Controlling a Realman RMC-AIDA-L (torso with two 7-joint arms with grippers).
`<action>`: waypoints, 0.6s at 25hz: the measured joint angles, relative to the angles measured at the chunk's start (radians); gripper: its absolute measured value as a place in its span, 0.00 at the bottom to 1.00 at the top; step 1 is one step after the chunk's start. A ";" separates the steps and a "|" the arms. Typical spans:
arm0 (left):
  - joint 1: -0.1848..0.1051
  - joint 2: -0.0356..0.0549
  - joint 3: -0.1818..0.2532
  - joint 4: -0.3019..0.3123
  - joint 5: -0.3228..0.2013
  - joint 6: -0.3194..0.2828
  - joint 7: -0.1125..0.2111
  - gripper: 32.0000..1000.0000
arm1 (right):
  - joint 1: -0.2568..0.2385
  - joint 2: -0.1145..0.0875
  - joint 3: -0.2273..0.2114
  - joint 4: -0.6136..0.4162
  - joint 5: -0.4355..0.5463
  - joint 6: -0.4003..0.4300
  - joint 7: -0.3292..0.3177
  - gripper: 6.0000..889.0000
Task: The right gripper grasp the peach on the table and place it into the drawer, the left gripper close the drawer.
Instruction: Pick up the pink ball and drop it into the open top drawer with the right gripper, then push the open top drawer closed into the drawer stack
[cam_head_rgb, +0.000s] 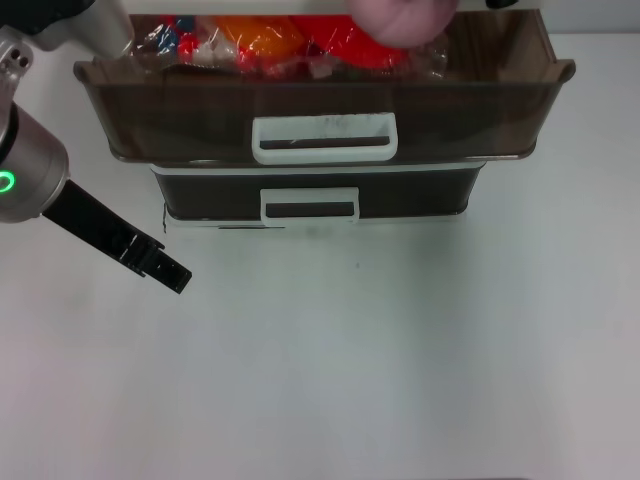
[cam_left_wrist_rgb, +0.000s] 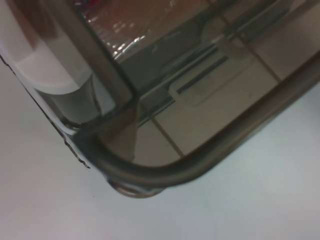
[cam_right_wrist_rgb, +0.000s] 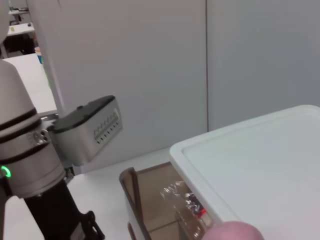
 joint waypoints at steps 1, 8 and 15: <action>0.000 0.0000 0.000 0.000 0.000 0.000 0.000 0.84 | 0.001 0.000 0.000 0.001 -0.005 -0.001 -0.001 0.14; 0.000 0.0000 -0.001 0.000 0.000 0.000 0.001 0.84 | 0.009 0.000 -0.052 0.003 -0.013 0.006 0.006 0.23; 0.000 0.0000 -0.001 0.000 0.000 0.000 0.001 0.84 | 0.011 0.000 -0.077 -0.002 -0.050 0.008 0.013 0.54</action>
